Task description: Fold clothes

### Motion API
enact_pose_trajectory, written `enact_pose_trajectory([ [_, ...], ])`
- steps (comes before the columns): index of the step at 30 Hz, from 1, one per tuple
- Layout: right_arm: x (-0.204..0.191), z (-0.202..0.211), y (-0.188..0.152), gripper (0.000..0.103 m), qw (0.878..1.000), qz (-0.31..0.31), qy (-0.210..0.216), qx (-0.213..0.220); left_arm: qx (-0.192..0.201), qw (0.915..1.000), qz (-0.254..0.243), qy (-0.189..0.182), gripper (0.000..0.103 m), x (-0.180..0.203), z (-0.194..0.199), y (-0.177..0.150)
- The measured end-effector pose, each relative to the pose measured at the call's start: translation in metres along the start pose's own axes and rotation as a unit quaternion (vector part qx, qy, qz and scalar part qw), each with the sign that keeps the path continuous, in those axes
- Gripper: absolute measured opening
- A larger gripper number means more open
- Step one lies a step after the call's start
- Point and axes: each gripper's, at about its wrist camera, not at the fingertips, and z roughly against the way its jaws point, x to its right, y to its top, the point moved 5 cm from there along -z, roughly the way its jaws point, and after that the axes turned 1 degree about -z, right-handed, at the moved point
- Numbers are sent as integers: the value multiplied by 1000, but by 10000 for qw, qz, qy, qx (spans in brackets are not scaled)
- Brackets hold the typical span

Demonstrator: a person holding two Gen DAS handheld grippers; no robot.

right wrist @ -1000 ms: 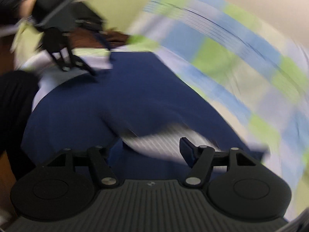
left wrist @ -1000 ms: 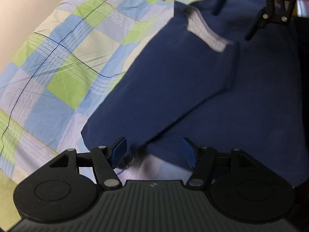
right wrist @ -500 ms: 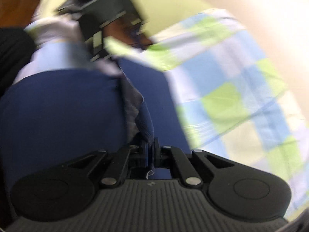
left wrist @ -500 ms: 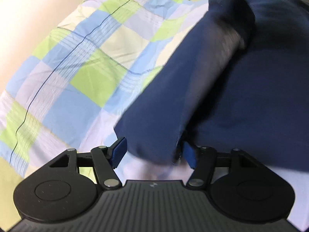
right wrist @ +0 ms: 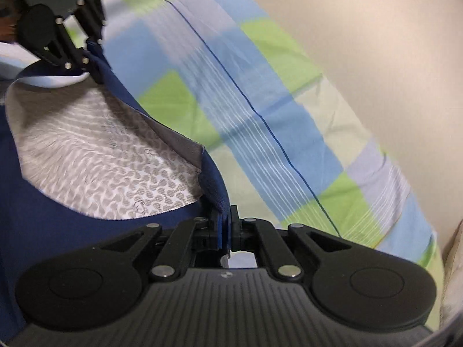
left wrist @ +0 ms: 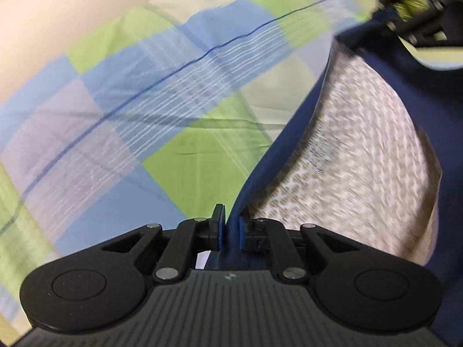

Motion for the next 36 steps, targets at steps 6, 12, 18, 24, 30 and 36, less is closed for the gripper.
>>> enact_pose_trajectory([
  [6,-7,-75,-43,1,9973,-528,2,-510,224,9979,593,-112,55,-25,-13,-12],
  [12,-35,-132,-81,16,9850,-1064,736,-1146,37,9936,1132,11,60,-54,-2,-42],
  [18,-15,-104,-91,33,9704,-2058,780,-995,-295,9918,1224,-222,60,-34,7,-67],
  [24,8,-53,-107,42,9623,-2421,822,-927,-641,9965,414,-332,60,6,-26,-69],
  [30,10,-49,-128,42,9468,-2778,1276,-1009,-1157,9915,-136,-587,6,19,-73,-75],
  [36,16,-100,-121,42,9350,-3124,1456,-835,-746,9964,115,-396,4,4,-68,-73],
])
